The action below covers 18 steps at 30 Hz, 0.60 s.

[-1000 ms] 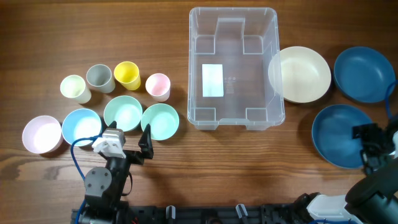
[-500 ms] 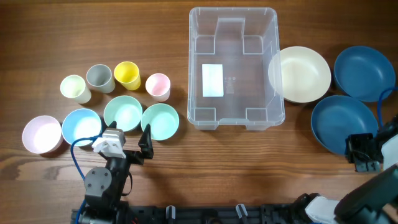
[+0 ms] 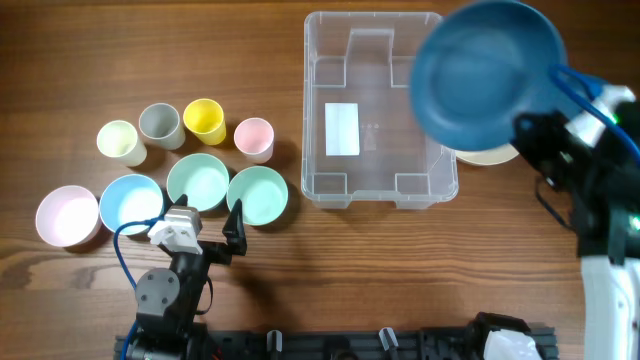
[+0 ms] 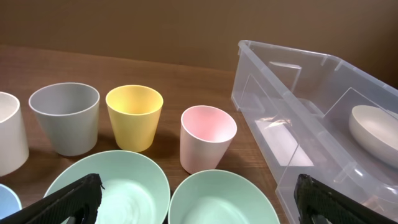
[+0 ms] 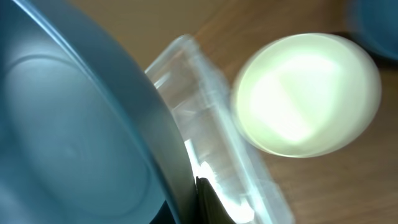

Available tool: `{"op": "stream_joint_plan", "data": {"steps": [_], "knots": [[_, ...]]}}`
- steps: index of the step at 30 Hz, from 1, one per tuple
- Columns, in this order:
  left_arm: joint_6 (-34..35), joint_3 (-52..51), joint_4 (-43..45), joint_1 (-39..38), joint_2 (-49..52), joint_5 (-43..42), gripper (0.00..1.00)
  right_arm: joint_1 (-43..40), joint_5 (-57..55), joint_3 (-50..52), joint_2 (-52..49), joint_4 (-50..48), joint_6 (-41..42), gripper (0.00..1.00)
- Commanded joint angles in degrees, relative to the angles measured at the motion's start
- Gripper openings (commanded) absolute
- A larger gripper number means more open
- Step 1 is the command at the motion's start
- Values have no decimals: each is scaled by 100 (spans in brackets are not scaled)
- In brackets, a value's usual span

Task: Pack container
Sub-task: 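Lift the dark blue bowl and lower it into the clear bin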

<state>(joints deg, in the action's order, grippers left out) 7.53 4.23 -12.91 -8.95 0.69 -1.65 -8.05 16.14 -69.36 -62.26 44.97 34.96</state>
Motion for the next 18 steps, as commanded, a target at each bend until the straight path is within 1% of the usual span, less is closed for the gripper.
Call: {"op": "stream_joint_plan", "data": {"steps": [1, 3, 6, 9, 11, 15, 18], "knots": [[-92, -26, 9, -17, -31, -87, 100, 1412, -1029, -1145, -1707, -210, -868, 4], [-92, -26, 9, -15, -31, -87, 100, 1770, -1296, -1893, -2817, -179, -1191, 4], [-92, -26, 9, -15, -31, -87, 100, 1919, -1294, -2612, -4017, -190, -1261, 4], [-92, -26, 9, -17, -31, -87, 100, 1969, -1379, -2822, -4769, -378, -1375, 4], [-92, -26, 9, -15, -31, -87, 100, 1954, -1784, -2822, -5147, -494, -1261, 4], [-92, -26, 9, -15, -31, -87, 100, 1952, -1700, -2820, -5344, -925, -1392, 4], [-92, -26, 9, -15, -31, -87, 100, 1952, -1486, -2820, -5388, -1115, -1139, 4]]}}
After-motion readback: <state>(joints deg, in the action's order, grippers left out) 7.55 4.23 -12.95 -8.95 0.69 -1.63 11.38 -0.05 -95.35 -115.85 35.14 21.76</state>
